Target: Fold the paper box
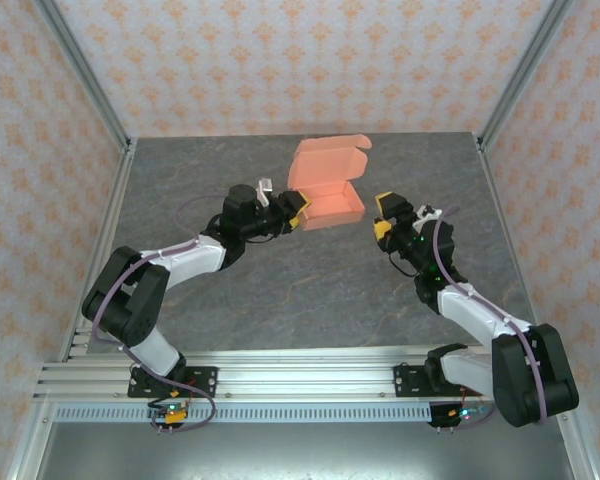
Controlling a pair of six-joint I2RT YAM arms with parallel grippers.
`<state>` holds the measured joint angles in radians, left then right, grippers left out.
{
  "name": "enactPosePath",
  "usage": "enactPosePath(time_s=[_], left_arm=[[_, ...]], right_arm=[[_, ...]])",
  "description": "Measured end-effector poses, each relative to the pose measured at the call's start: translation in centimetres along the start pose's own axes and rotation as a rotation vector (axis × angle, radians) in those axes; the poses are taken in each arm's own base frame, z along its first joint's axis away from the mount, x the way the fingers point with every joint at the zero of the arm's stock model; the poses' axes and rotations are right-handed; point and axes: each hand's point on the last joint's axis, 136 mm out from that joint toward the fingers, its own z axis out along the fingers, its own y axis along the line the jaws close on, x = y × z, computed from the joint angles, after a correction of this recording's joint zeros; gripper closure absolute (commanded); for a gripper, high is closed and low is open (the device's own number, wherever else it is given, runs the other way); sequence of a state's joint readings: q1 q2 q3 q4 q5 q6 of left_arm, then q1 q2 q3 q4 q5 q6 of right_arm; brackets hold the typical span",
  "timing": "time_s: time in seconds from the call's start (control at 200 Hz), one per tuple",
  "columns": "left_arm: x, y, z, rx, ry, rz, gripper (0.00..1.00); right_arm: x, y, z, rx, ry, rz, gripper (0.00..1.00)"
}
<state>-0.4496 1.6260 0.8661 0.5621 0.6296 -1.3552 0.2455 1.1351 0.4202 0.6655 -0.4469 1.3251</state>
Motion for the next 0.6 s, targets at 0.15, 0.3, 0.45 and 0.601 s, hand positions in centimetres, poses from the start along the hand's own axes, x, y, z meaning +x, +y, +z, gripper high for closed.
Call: enactPosePath(time_s=[0.15,0.3,0.45,0.601], left_arm=[[0.1,-0.8,-0.1,0.044,0.005,-0.055,0.67],[0.1,-1.6,-0.2,0.082,0.011,-0.095,0.66],[0.0,-1.8,0.1,0.101,0.012,-0.119,0.66],[0.1,-1.5,0.2,0.101,0.014,-0.135,0.66]], right_arm=[[-0.4,-0.1,0.6,-0.016,-0.013,0.087,0.19],[-0.5,-1.1,2.2,-0.027,-0.008,0.207,0.22],[0.4,-1.7,3.8,-0.042,0.022,0.281,0.26],[0.8,-0.6,4.8,-0.097,0.043,0.306,0.25]])
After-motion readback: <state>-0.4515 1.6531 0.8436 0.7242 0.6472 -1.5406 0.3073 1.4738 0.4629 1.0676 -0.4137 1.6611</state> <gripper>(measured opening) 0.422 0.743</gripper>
